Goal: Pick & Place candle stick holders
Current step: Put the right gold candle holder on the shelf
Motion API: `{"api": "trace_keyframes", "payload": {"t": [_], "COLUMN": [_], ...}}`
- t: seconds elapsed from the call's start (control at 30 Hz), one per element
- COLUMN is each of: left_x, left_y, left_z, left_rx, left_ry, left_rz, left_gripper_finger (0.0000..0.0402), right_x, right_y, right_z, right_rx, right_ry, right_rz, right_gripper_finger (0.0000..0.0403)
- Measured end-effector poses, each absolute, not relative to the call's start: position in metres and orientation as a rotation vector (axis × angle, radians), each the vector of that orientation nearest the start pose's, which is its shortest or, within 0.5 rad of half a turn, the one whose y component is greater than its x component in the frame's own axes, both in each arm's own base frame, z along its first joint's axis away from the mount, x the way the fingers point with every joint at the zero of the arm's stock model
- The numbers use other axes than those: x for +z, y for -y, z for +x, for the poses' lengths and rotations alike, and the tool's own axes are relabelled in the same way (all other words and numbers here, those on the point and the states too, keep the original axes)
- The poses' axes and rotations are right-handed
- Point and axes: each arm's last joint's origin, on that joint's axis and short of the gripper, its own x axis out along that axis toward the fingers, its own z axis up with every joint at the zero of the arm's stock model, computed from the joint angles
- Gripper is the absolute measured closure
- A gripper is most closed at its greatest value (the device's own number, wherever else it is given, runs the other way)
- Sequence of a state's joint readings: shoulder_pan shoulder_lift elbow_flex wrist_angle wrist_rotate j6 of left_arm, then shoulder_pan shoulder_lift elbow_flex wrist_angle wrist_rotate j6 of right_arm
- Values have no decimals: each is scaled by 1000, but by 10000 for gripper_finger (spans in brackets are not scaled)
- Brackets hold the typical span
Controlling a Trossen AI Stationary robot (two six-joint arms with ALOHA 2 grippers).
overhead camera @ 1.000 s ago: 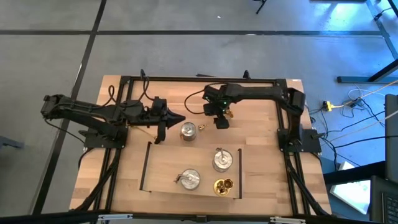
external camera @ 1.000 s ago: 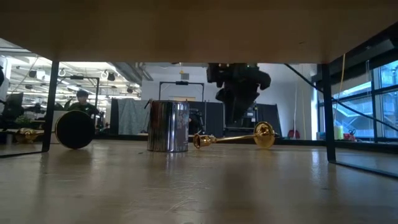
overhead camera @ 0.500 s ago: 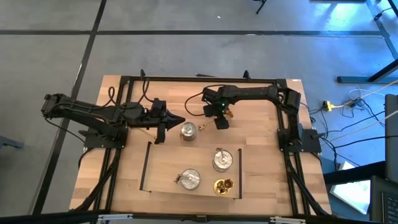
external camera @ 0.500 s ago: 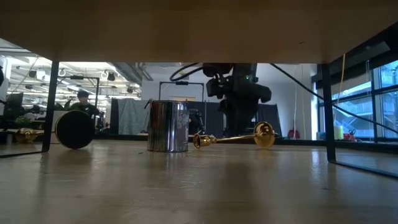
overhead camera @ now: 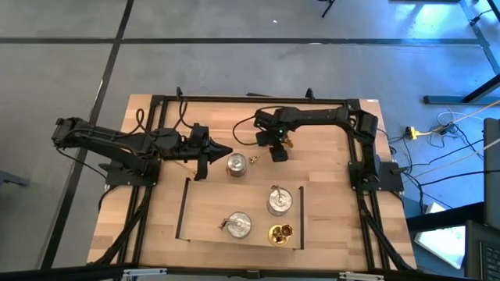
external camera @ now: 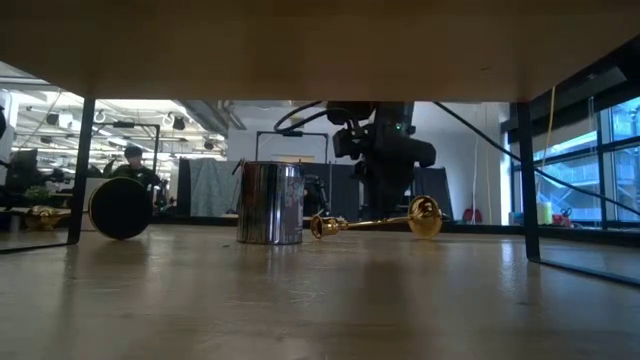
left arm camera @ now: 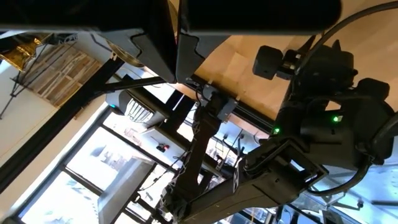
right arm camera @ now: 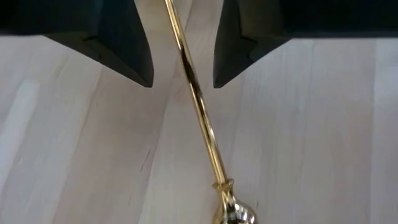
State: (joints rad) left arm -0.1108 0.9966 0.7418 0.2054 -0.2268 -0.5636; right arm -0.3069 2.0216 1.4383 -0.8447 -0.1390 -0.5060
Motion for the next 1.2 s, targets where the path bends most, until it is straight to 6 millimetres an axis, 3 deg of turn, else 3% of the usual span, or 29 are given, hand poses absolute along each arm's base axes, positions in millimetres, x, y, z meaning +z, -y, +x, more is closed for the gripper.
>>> {"api": "trace_keyframes", "payload": {"t": [0.27,0.67,1.2], "left_x": [317,317,317], "left_y": [18,18,18], "left_z": [224,224,224], "left_rx": [127,127,126], "left_ry": [-15,-14,-14], "left_rz": [-558,-557,-555], "left_gripper_finger": [399,400,400], "right_x": [147,146,146], "right_y": [110,108,99], "right_z": [362,366,368], "right_rx": [210,160,126], "right_ry": [-1407,-1375,-1392], "right_rz": [-75,-39,11], "right_gripper_finger": [235,240,387]}}
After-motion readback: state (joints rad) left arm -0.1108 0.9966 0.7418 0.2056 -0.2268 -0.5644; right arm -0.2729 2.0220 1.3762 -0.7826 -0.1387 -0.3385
